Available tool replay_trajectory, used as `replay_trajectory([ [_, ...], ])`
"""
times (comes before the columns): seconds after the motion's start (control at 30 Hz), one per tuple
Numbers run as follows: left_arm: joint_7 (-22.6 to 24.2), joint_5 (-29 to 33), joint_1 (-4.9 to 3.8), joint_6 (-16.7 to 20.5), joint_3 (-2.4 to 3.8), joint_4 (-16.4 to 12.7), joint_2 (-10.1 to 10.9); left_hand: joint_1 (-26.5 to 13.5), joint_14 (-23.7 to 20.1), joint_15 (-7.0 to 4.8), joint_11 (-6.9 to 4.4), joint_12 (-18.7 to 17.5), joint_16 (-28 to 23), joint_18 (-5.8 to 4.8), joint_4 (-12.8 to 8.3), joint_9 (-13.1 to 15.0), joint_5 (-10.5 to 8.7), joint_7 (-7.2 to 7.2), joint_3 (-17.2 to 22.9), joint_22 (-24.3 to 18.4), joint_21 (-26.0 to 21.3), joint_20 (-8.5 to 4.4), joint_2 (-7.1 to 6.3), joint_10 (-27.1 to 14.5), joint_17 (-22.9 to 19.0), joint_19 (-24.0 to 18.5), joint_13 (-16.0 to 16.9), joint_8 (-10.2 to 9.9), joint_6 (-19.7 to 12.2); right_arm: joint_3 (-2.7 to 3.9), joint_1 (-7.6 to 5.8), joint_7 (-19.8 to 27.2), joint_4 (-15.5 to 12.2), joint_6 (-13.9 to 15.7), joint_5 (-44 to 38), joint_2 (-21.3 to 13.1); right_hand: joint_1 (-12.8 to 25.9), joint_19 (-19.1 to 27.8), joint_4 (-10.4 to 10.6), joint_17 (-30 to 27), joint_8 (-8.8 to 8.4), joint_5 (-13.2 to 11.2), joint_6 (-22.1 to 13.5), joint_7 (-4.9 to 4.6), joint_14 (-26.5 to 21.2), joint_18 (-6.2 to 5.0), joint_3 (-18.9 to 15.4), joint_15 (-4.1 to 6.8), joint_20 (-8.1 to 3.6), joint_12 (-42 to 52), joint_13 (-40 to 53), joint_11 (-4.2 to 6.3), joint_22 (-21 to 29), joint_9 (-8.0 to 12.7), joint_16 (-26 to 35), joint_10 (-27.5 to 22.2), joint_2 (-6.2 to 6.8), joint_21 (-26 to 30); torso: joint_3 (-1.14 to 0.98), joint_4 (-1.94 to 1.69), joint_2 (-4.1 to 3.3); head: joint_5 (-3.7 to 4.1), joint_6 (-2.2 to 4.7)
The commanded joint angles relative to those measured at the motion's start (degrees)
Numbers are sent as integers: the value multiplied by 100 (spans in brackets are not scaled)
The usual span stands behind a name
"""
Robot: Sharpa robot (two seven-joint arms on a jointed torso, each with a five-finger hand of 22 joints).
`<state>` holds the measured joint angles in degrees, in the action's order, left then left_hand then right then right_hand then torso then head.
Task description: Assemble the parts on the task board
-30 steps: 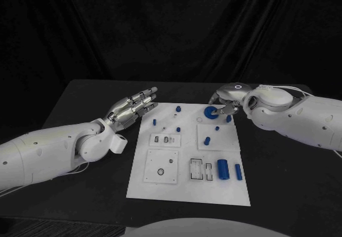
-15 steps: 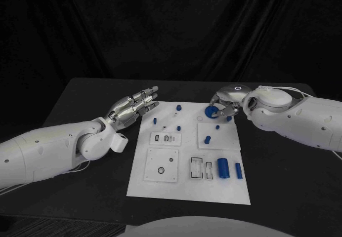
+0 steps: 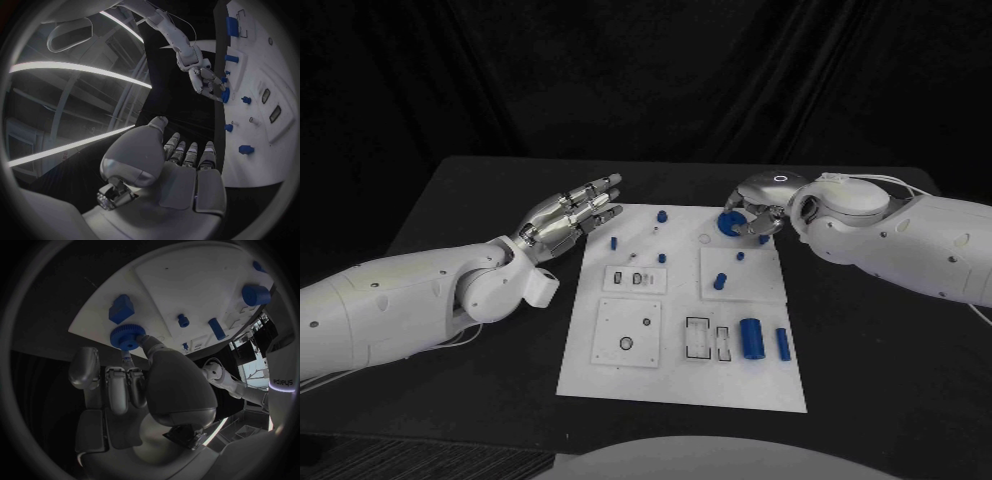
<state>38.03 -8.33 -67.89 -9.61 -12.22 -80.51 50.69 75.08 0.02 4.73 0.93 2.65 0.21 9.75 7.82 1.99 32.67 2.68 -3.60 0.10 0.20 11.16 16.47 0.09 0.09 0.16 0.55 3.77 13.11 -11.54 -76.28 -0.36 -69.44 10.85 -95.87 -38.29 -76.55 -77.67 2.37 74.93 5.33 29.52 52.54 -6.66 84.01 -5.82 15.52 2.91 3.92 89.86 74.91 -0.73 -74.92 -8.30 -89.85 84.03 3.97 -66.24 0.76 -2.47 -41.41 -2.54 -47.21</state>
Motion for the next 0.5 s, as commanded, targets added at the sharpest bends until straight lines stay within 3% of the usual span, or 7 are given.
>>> replay_trajectory([
  [0.03, 40, 4, 7, -96, 5, -7, -11, -21, -2, 31, 24, 13, -21, 57, 3, 4, 28, 5, 49, 3, -4, 36, 16, -1, -9, 4, 6, 34, 45, -34, 74, -50, 38, -235, -43, -1, -88, 40, -31, 1507, 61, 24, 114, 47, 599, 48, 78, -49, -2, 14, 1509, -24, -563, -159, -15, 597, -5, 36, 1, 1, -1, -3, -7],
  [0.5, 30, 4, 10, -108, 5, -9, -16, -2, -2, 57, 22, 12, -21, 55, -32, 0, 36, -2, 128, 7, 2, 49, 14, -2, -9, 11, 6, 28, 26, -34, 93, 31, 36, -177, -43, -5, -36, 26, -162, 1507, 289, -394, 389, 29, 599, 51, 225, -73, 20, 14, 1509, -56, -616, -389, -15, 597, 11, 62, 3, -5, 1, -18, -7],
])
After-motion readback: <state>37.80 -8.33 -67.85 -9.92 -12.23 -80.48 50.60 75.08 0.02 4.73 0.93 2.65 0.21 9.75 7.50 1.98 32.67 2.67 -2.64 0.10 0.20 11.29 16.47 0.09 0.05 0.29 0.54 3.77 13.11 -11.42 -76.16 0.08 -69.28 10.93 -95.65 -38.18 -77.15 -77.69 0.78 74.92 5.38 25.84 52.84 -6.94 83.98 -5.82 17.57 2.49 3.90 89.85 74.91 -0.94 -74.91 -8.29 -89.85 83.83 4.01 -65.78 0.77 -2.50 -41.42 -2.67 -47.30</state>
